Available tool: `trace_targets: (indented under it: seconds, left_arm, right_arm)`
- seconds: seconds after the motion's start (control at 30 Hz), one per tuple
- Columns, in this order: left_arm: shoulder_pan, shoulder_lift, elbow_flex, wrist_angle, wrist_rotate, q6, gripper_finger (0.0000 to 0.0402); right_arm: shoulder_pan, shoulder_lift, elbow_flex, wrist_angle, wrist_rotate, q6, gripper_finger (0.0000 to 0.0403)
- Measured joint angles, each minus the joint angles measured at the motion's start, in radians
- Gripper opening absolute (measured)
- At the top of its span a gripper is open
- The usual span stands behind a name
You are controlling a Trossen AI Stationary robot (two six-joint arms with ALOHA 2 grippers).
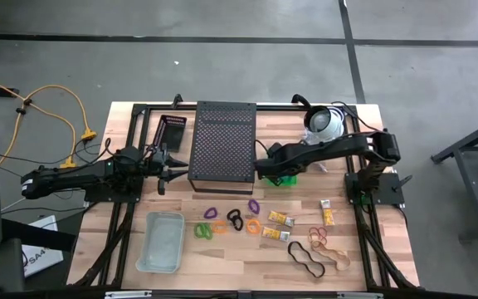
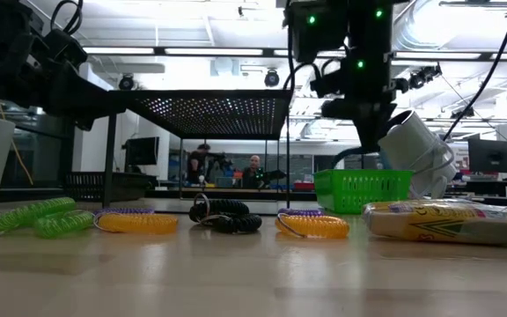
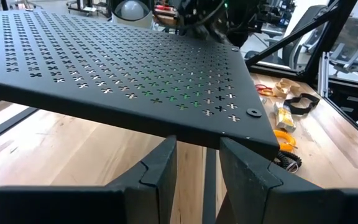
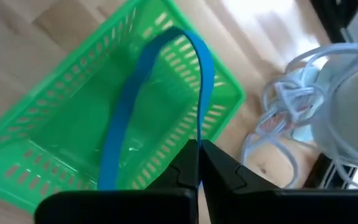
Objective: Pick & Place Office Desk Supplies
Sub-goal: Put the blue rubber band into the green basket
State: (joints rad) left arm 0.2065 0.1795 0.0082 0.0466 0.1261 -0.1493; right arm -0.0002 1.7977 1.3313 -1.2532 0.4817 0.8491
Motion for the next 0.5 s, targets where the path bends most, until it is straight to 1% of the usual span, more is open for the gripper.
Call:
trace_targets:
  seconds: [0.5]
  left_arm:
    - [0.0,-0.001,0.0,0.009,0.0,0.0,0.0118]
  right_arm:
    - [0.0,0.006,0.0,0.012,-0.03,-0.004,0.0002]
